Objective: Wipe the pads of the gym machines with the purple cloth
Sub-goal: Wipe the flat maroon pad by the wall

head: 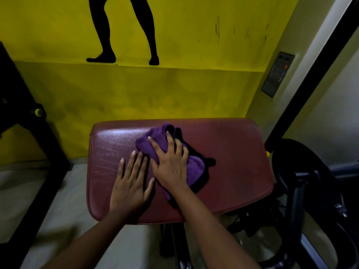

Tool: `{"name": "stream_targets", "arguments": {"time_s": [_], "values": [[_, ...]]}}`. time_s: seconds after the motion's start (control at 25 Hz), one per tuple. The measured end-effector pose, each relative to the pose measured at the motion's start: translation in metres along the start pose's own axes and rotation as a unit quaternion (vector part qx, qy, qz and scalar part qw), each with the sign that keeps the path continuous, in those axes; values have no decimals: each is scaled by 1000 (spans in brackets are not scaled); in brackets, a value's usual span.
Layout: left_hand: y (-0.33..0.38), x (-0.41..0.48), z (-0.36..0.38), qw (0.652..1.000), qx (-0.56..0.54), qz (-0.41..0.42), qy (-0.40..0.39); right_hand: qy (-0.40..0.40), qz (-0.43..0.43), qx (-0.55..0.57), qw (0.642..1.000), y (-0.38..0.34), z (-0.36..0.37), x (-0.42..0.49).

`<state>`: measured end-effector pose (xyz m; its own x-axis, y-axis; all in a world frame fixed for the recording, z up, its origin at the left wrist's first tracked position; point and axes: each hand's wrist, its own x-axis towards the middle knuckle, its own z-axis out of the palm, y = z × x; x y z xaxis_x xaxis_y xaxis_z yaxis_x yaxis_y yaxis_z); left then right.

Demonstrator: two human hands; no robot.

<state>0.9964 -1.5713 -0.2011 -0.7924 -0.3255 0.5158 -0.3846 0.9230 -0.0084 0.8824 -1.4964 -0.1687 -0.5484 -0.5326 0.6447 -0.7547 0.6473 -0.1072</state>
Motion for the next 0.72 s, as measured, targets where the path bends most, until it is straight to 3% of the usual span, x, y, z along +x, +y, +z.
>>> {"name": "stream_targets", "arguments": {"time_s": [0.2,0.44,0.56,0.64,0.72], "values": [[-3,-1,-4,1000,-19,13,3,-16,17,16,1000,38,-3,35],[-4,-1,-6,1000,-14,14,-16,22,203,-29,978,125,-22,25],[-4,0,-7,999,-29,16,-30,51,324,-29,944,103,-21,-18],[9,0,-7,996,-61,59,-32,53,283,-35,957,65,-17,-50],[36,9,-7,990,-90,101,-28,8,162,-23,986,61,-19,-78]]}}
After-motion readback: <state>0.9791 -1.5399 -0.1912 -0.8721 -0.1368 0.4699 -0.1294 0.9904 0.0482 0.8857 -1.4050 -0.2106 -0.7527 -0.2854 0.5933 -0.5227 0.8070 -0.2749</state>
